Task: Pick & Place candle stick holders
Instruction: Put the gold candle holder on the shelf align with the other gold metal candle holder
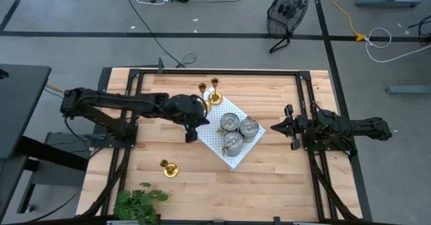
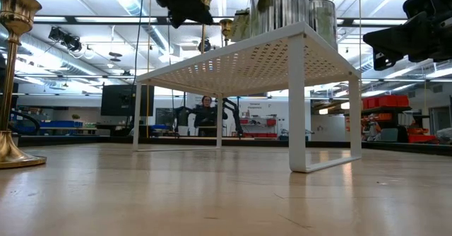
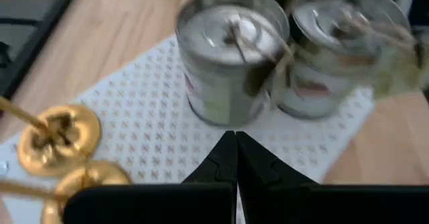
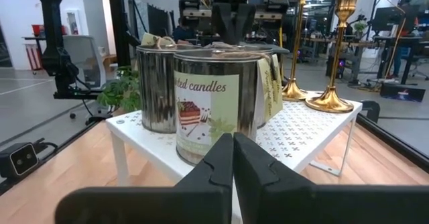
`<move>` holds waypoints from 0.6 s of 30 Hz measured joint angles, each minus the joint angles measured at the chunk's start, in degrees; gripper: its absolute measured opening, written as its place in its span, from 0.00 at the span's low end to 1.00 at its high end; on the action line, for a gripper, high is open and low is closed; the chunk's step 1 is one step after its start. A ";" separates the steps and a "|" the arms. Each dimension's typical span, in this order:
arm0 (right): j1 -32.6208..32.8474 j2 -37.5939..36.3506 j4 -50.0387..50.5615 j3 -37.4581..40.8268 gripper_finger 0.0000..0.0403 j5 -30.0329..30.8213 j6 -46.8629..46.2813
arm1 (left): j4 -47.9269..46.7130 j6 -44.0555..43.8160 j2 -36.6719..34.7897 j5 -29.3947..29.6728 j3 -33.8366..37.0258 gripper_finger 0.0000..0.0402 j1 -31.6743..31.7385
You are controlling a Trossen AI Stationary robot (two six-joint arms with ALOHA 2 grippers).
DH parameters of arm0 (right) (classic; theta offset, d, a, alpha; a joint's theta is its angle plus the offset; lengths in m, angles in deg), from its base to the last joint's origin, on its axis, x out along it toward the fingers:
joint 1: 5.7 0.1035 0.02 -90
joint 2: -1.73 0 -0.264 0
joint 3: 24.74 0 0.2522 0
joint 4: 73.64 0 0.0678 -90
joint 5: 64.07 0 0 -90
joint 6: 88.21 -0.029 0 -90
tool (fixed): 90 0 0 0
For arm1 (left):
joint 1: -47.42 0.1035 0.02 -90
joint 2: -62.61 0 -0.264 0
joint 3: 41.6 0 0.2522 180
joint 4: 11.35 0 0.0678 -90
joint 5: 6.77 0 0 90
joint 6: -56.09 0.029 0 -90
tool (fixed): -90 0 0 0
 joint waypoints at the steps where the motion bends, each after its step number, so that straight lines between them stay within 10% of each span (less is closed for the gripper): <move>1: 0.00 0.00 -0.02 0.00 0.04 0.00 -0.02 | -1.20 0.01 -0.65 -0.83 0.00 0.00 0.00; 18: 0.00 0.00 0.02 0.00 0.04 0.01 0.00 | -11.20 5.19 -4.23 -7.19 0.04 0.00 -3.71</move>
